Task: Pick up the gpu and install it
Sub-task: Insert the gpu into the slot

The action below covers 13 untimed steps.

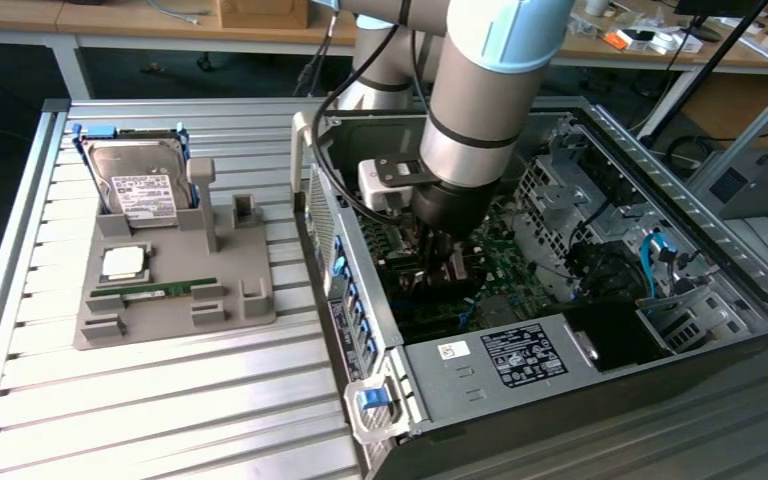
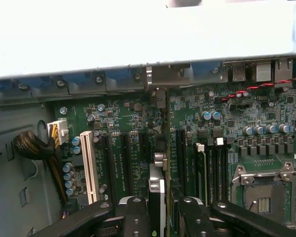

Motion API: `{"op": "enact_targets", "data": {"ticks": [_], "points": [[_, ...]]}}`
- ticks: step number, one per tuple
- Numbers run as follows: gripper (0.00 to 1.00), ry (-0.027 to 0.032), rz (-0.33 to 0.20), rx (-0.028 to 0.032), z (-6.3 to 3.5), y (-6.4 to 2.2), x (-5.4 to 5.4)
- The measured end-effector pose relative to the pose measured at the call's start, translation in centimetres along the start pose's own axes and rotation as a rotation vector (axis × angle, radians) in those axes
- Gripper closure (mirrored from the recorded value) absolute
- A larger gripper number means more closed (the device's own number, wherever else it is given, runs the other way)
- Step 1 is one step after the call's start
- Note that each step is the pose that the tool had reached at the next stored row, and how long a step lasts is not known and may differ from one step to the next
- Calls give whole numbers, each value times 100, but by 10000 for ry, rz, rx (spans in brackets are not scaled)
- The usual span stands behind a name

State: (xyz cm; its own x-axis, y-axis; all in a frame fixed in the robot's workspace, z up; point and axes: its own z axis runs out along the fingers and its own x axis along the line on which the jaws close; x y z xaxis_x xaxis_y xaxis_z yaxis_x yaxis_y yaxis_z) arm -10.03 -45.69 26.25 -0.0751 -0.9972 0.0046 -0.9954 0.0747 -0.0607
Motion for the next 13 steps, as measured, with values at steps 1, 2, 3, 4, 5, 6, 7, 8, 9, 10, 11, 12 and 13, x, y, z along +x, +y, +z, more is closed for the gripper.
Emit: {"op": "enact_targets", "data": {"ticks": [1,2,3,4,5,6,7,8,9,10,11,12,13], "points": [[73,-2,1,8,-1,2,0],[73,-2,0,13,-1,4,0],[73,-1,-1,14,-2,5,0],[73,0,0,14,-2,6,1],[73,2,0,13,-1,6,1],[73,3,0,13,3,7,2],[73,2,0,13,7,7,1],[73,5,0,12,15,8,2],[73,1,0,13,16,7,1],[73,-1,-2,20,-35,5,2],[73,-11,-165,21,-36,6,0],[73,-44,-718,24,-36,6,1],[73,-63,-1037,25,-36,6,1]]}}
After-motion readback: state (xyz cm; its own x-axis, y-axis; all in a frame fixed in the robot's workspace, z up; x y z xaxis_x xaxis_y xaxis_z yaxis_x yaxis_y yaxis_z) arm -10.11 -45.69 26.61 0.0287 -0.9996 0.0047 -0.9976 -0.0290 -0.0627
